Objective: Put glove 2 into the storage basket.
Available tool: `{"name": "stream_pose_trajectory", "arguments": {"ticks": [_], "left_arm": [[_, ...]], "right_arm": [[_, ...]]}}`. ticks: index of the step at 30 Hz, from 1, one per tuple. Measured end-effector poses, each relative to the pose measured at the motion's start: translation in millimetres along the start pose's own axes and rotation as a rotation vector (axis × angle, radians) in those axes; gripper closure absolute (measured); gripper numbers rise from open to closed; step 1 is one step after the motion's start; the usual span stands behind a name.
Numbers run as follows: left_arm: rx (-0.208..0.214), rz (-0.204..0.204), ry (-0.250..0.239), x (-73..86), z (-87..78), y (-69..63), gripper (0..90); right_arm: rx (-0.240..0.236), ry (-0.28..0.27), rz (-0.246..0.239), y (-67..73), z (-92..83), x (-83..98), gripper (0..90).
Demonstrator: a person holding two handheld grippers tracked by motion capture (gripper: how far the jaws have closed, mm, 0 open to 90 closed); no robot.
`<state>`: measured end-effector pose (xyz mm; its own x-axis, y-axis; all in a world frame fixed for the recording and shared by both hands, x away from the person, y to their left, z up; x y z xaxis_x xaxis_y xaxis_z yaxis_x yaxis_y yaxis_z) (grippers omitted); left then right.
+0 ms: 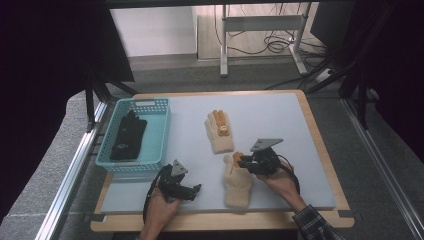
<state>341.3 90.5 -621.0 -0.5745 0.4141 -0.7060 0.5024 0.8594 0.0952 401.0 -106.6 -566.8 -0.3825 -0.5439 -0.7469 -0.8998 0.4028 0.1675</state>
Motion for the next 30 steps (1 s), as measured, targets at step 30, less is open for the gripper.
{"name": "stream_pose_trajectory", "arguments": {"ticks": [30], "left_arm": [[0.000, 0.006, 0.005, 0.4, -0.2, 0.5, 3.3]], "right_arm": [[0.063, -0.028, -0.031, -66.1, 48.6, -60.2, 56.3]]}}
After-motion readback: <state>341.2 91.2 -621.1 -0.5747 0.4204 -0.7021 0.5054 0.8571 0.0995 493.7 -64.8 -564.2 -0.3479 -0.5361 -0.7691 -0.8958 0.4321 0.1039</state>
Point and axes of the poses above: each handheld gripper's, and its own axes: z roughly forward along the jaws, x roughly out of its underside, y roughly to its left, the point moved 10 cm from there along z, roughly forward along the jaws, and after that the axes turned 11 degrees about -x, right-handed, at the moved point
